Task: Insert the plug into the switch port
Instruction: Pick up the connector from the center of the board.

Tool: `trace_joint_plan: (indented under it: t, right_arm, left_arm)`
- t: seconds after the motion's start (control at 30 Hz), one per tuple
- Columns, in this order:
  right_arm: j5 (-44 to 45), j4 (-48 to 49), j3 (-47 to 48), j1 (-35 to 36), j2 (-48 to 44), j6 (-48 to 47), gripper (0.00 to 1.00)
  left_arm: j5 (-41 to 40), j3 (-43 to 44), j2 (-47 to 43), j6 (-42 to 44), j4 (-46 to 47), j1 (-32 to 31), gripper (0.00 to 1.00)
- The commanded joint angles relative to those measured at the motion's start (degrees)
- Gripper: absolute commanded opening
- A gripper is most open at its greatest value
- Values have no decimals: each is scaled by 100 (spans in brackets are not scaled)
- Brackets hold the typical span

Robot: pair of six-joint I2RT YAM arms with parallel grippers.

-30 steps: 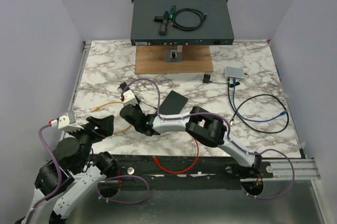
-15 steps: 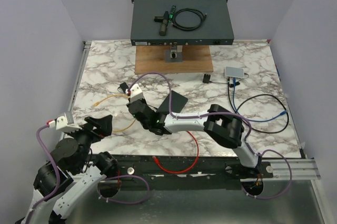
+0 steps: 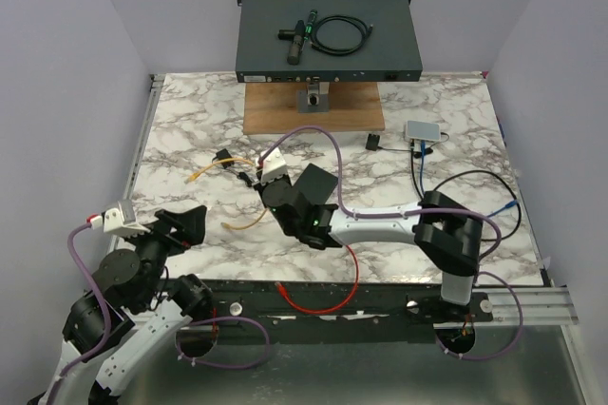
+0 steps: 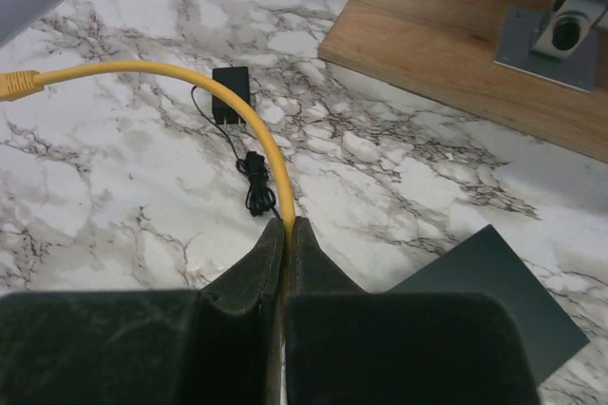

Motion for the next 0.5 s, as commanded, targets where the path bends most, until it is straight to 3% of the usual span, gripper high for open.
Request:
trace_joint_plan:
  t: [0.0,0.47]
  right_arm:
    - [443,372,-457,37,-642,-125,1]
    - [265,-123,-1805,37,-2684,-64,1]
  left_arm:
    - [252,-135,-311,137,314,13,99]
    - [557,-445,53,164,1193,18,99]
